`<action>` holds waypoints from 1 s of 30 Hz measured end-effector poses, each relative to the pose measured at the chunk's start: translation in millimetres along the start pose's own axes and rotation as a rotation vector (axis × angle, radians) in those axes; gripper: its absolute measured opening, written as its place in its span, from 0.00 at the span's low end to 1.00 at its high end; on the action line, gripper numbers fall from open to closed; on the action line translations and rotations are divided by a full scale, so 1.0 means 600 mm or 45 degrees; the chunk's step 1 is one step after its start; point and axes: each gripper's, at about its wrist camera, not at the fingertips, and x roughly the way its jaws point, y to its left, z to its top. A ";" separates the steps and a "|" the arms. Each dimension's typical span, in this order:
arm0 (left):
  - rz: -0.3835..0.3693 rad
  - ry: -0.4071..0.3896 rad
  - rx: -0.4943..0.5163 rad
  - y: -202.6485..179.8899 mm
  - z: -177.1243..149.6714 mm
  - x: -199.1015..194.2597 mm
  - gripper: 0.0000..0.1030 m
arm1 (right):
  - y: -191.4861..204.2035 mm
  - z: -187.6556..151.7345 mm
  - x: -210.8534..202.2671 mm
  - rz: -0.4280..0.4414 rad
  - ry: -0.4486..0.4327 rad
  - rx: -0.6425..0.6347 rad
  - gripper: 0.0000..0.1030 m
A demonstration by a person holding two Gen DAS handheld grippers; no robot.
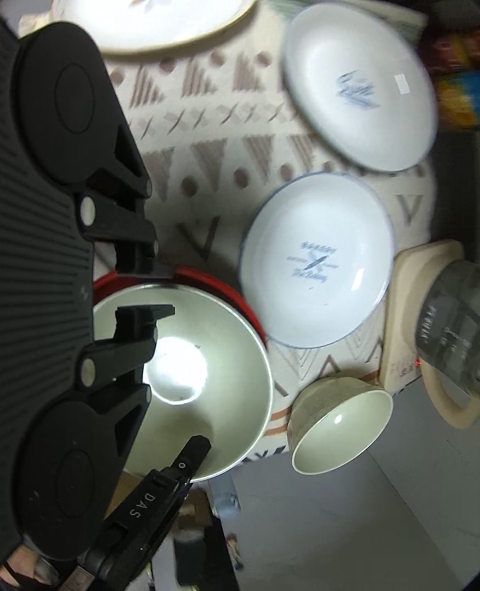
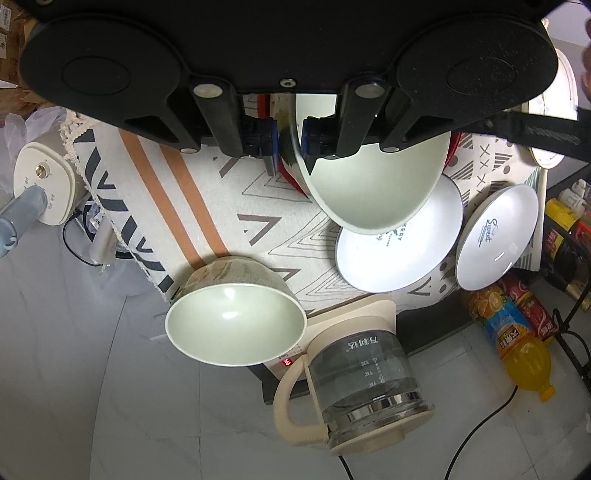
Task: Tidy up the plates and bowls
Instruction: 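Lower the large cream bowl into the red bowl with both grippers, then open both grippers and move them toward the small cream bowl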
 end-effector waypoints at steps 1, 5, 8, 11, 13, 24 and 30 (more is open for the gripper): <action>0.008 -0.010 0.016 -0.001 0.000 -0.005 0.23 | 0.000 0.000 0.001 -0.001 0.004 -0.001 0.11; 0.016 -0.032 0.027 -0.003 0.002 -0.011 0.34 | 0.003 -0.002 0.004 -0.018 0.008 -0.016 0.12; 0.026 -0.028 0.007 0.003 0.001 -0.005 0.38 | 0.005 -0.001 0.004 -0.024 0.007 -0.034 0.12; 0.030 0.006 -0.009 0.006 -0.002 0.012 0.40 | 0.009 -0.001 0.004 -0.036 0.006 -0.063 0.11; 0.027 0.026 -0.021 0.007 -0.004 0.025 0.40 | 0.012 0.000 0.005 -0.044 0.007 -0.083 0.10; 0.057 0.027 0.020 0.005 -0.009 0.056 0.39 | 0.004 -0.005 0.014 -0.091 0.037 -0.097 0.12; 0.049 0.001 0.023 0.008 -0.009 0.056 0.27 | -0.005 -0.008 0.018 -0.091 0.054 -0.085 0.19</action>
